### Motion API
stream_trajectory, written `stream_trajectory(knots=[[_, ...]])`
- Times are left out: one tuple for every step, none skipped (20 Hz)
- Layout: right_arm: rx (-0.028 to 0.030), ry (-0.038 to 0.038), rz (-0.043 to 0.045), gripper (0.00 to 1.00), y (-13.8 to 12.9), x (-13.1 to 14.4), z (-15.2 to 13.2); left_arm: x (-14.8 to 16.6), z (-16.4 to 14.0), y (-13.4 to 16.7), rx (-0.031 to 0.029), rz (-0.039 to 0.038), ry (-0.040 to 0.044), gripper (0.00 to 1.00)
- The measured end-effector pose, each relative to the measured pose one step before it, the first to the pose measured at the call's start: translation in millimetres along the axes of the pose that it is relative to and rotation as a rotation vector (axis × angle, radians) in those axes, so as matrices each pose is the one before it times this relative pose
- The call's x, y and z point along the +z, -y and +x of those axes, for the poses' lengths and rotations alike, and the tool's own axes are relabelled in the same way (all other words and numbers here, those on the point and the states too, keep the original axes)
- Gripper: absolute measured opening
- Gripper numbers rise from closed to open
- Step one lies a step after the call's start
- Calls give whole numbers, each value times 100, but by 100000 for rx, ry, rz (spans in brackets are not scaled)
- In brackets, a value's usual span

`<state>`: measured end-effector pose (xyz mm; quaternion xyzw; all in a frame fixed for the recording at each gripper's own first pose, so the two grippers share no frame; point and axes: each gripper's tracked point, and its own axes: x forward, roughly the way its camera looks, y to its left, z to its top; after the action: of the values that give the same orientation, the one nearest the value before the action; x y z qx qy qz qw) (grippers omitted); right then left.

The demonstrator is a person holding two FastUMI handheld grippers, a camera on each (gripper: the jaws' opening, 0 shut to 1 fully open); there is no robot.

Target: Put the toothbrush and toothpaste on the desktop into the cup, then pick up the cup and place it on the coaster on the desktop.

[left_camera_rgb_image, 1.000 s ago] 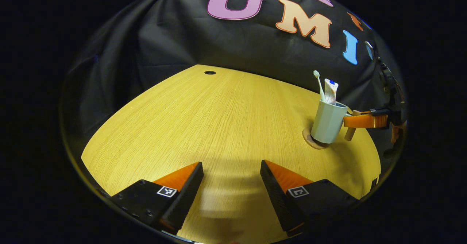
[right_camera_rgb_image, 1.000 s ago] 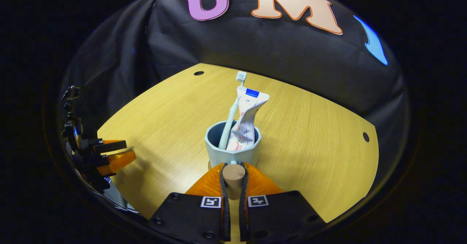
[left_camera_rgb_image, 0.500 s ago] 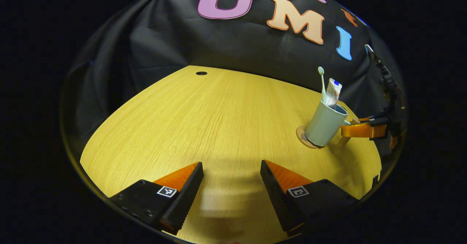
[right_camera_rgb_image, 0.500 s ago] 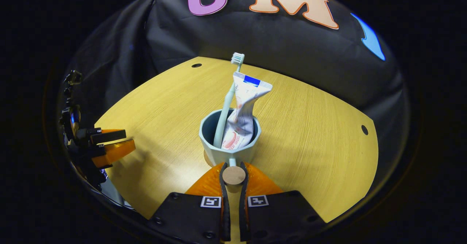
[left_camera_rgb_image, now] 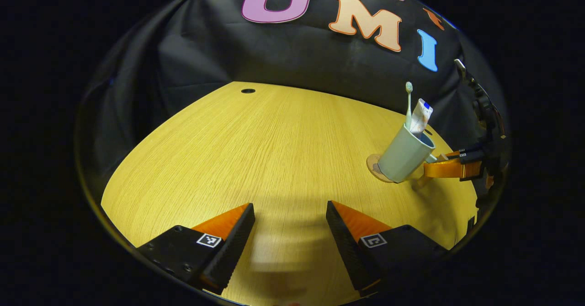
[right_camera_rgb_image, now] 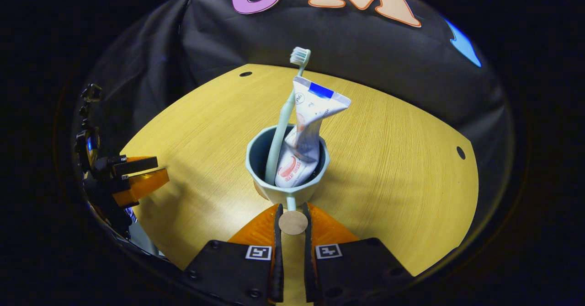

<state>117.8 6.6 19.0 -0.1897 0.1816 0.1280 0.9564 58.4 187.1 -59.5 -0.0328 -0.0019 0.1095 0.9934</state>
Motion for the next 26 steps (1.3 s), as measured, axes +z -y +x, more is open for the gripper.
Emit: stream_trajectory(knots=[[352,-884,877,21,-66,-38,121,-38,9,50,-333,161,-175,94],[-176,-1471,866,19,61,-65,202,-149,2,-43,-499,-72,-310,94],[517,-929,923,23,-7,150,59,-106,43,-25,-396,-85,-302,94],[178,-90,544,23,82,245,203,-172,30,-60,-297,-87,-218,94],[48,-544,-321,23,100,-36,8,53,-52,24,-156,-4,-129,94],[-240,-418,-851,23,137,80,160,-28,37,-31,-105,18,-200,94],[-323,-62,-450,23,-27,23,-7,13,-39,92,-216,58,-167,94],[53,-1178,-254,24,-20,-165,70,-101,20,-48,-175,114,-105,94],[-373,-1419,-563,25,-42,-305,421,84,-51,3,-101,353,-30,94],[-1019,-1715,-1453,25,34,-375,505,-28,13,-14,113,404,-113,94],[-919,-1038,-2645,28,-162,-306,385,8,-25,-6,172,367,6,94],[-1798,-210,-3952,27,97,-83,373,-76,52,-18,186,120,-168,94],[-1457,-221,-2969,33,10,-145,341,-18,13,0,196,5,-121,94],[-123,-489,-467,36,-70,-52,198,-62,21,-39,185,-134,-90,94],[201,-383,1240,34,63,-162,27,-102,37,-45,304,-11,-218,94],[524,-313,1989,36,-43,94,38,-132,97,-90,425,-126,-228,94],[1325,-368,2129,36,-126,145,54,-106,116,-19,364,-282,-434,94],[1852,83,2672,31,85,61,25,-67,-16,-36,275,-614,-319,94],[747,-466,1742,27,64,-250,-249,47,-2,47,118,-754,-275,94],[314,-713,-217,23,77,-60,-63,166,4,-14,2,-792,-263,94],[-136,553,-444,19,-146,68,204,69,33,25,34,-412,-14,94],[-324,544,-250,19,47,234,-288,-23,-6,-43,71,-44,22,94],[-524,627,-370,17,101,-191,104,90,1,73,37,255,199,94],[-642,1048,551,16,197,236,-309,-51,-46,6,-92,267,139,94],[-662,2046,683,15,26,54,120,81,-50,88,-215,257,164,94],[-801,2177,895,13,18,392,-176,-126,-43,-45,-219,225,-67,94]])
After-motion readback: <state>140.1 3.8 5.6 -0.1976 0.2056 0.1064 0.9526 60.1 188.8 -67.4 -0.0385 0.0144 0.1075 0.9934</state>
